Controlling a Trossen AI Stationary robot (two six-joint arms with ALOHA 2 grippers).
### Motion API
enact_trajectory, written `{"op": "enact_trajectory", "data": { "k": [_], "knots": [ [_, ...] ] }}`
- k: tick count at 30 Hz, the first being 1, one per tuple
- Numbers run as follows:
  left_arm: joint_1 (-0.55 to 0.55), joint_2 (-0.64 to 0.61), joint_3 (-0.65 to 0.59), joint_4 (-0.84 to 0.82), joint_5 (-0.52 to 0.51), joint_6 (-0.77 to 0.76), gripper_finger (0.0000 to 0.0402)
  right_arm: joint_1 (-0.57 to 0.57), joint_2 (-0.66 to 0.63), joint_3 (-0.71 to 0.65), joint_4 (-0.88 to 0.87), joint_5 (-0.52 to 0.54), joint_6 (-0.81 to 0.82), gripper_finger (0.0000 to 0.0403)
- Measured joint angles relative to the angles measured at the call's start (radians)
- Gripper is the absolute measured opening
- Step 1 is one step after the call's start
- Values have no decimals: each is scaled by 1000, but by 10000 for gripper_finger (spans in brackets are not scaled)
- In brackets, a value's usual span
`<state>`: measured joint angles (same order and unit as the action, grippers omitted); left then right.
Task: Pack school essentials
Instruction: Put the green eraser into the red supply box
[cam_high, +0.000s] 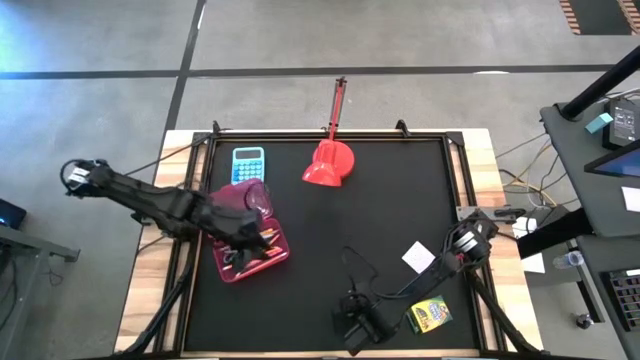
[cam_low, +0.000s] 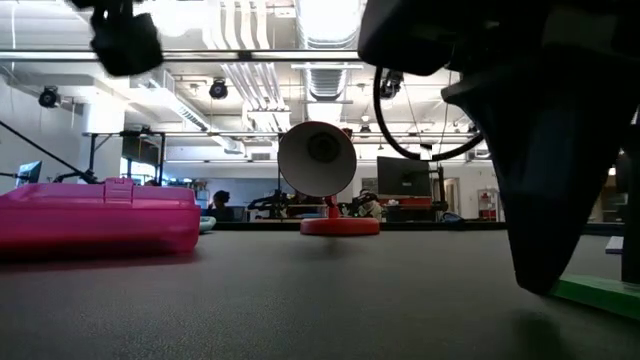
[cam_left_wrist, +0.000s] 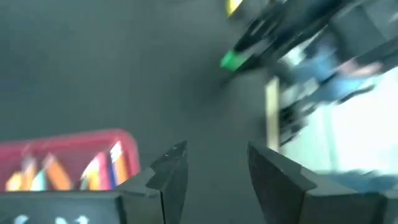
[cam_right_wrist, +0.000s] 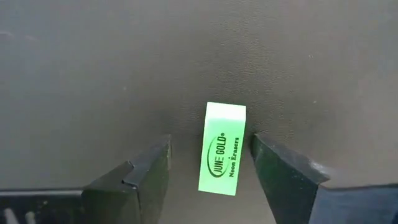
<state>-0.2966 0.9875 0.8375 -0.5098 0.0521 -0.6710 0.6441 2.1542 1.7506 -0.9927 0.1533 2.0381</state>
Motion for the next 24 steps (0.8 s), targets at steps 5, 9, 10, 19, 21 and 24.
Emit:
{"op": "enact_trajectory", "data": {
  "k": [5,9,10,19,21,24],
  "knots": [
    [0,-89,0,172,0,0,147,0,15,9,-9,-4,-36,186],
    [0,-136,0,276,0,7,147,1,17,9,-27,-10,-56,144],
    [0,-143,0,296,0,19,147,1,17,9,-39,-11,-56,132],
    [0,-165,-3,370,-2,84,147,2,18,8,-71,-23,-77,50],
    [0,-157,-5,375,-2,84,147,2,15,15,-72,-23,-88,47],
    [-1,-139,-5,377,-1,81,147,2,16,42,-88,-23,-128,47]
  ]
}}
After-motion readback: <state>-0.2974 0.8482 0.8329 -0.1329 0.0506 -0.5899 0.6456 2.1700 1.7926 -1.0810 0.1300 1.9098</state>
